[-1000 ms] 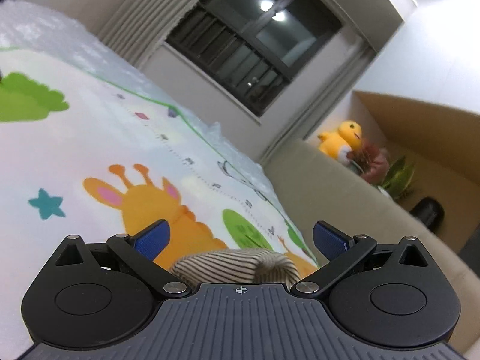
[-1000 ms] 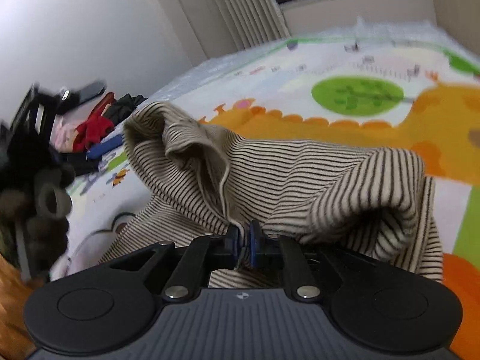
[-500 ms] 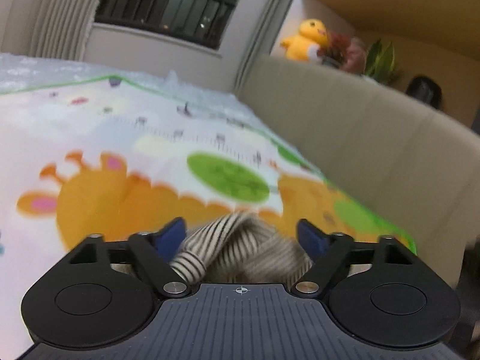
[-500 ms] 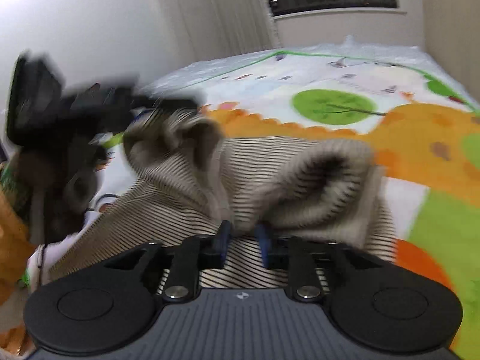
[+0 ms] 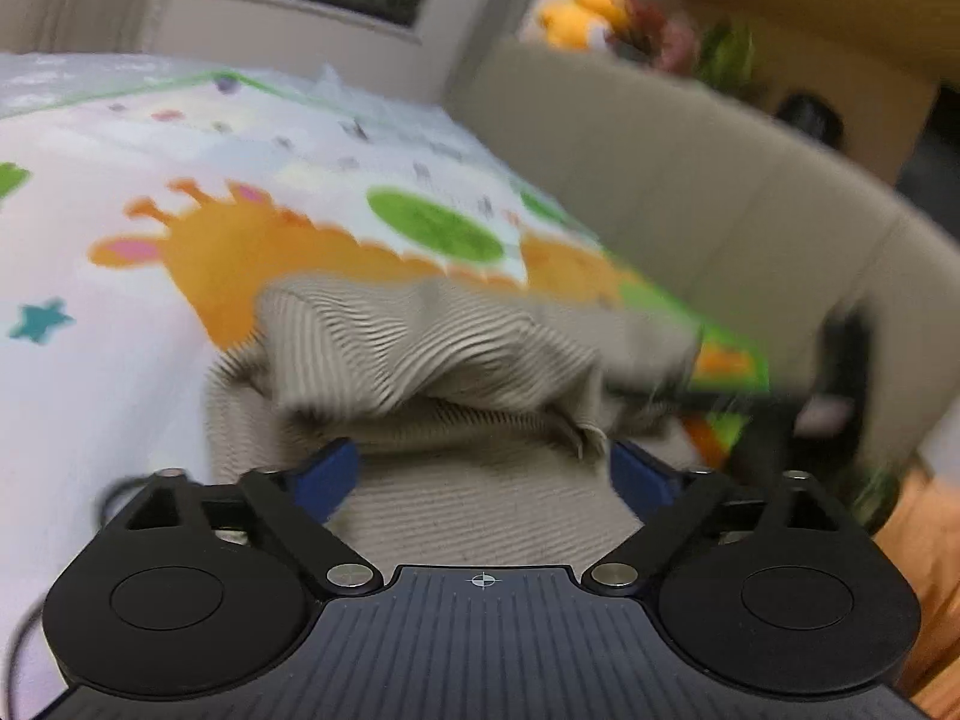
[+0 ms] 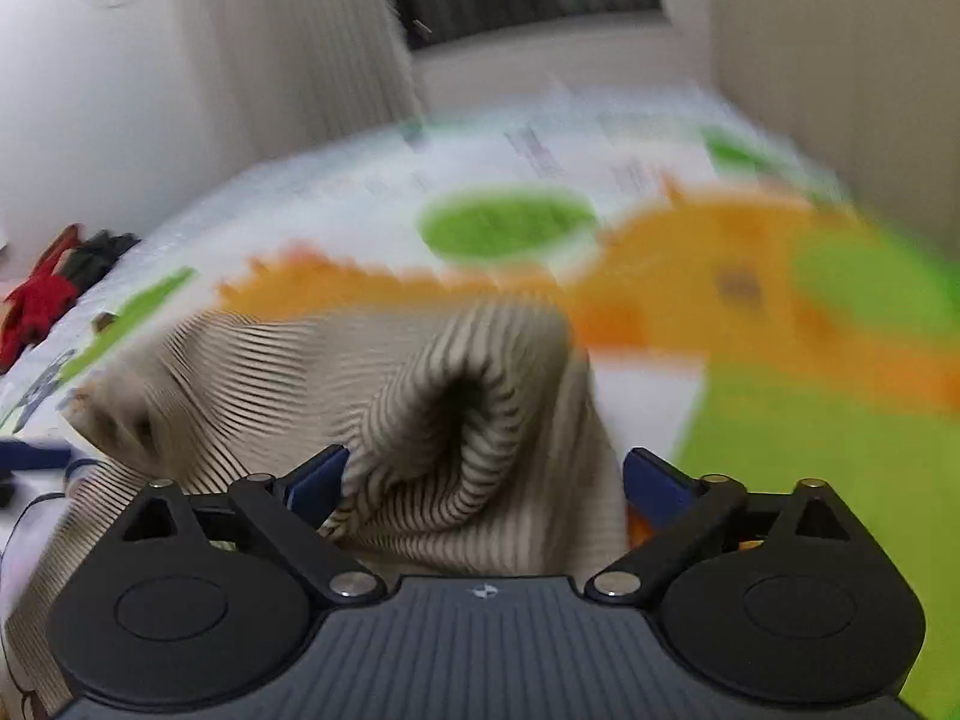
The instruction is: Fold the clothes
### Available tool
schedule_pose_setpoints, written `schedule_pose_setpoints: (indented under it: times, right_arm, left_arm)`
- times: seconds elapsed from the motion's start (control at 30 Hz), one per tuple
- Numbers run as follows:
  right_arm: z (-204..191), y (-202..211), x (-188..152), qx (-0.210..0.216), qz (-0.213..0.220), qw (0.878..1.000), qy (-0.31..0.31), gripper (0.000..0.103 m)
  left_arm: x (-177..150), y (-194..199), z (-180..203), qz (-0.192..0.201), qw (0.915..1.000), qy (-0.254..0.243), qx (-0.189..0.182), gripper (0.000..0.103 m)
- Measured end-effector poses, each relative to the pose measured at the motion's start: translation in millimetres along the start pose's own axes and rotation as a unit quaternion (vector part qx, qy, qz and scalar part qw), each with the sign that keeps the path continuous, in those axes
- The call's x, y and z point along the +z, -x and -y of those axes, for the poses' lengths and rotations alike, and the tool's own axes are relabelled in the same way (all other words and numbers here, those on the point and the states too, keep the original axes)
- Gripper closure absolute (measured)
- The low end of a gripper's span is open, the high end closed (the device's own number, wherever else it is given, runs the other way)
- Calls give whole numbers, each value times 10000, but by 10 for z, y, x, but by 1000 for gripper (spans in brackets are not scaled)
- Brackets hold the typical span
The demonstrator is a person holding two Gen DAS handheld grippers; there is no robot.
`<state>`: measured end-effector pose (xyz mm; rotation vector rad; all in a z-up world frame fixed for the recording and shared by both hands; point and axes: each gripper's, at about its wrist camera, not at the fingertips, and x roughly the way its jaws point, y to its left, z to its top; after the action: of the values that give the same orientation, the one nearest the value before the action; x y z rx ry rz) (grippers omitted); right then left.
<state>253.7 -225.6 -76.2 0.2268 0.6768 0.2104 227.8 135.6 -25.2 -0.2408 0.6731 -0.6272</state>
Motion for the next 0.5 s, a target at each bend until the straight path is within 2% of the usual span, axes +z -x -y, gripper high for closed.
schedule_pose_setpoints:
  times: [0.13, 0.23, 0.3, 0.37, 0.47, 0.5]
  right_arm:
    - [-53, 5, -4, -80, 39, 9999, 111, 7]
    - [-63, 14, -20, -127, 72, 9997, 171, 7]
    - [-56, -12, -6, -132, 98, 9997, 177, 7]
    - [-45, 0, -11, -112, 119, 9997, 165, 7]
    - [-14, 38, -33, -29, 144, 9998, 103, 6]
    - [-1, 52, -35, 17, 161, 9998, 71, 5]
  left_arm:
    - [240, 92, -247, 509, 9953, 809, 169, 4]
    - [374, -101, -424, 575, 9883, 1397, 221, 5]
    - [407, -244, -470, 507, 9860, 1583, 113, 5]
    - [399, -374, -428, 346, 9887, 1436, 267, 7]
    - [349, -546, -375, 54, 9916, 1181, 518, 17]
    - [309, -588, -366, -73, 9922, 1083, 608, 25]
